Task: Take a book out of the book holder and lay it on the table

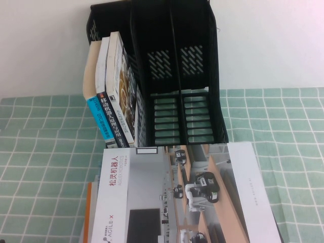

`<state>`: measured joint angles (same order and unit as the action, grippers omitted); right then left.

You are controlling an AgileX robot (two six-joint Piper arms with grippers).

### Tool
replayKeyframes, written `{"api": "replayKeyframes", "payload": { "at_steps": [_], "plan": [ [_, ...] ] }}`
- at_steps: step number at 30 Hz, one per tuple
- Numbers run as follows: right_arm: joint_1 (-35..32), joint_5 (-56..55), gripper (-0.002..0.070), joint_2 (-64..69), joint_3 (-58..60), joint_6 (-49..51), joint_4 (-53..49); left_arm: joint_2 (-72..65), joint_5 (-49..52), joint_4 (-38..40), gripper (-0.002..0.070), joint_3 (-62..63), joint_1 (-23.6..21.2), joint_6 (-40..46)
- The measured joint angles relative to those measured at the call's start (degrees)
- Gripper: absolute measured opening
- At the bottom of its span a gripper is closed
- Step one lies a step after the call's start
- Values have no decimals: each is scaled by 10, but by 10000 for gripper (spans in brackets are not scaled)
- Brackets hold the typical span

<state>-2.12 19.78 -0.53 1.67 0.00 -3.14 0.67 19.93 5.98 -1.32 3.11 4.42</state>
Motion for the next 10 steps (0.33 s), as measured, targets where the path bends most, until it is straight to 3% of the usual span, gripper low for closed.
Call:
{"api": "replayKeyframes", "payload": {
  "at_steps": [10],
  "plan": [
    [18,3,-1,0,0,11,-26,0,0,0,-3,0,0,0]
  ]
}}
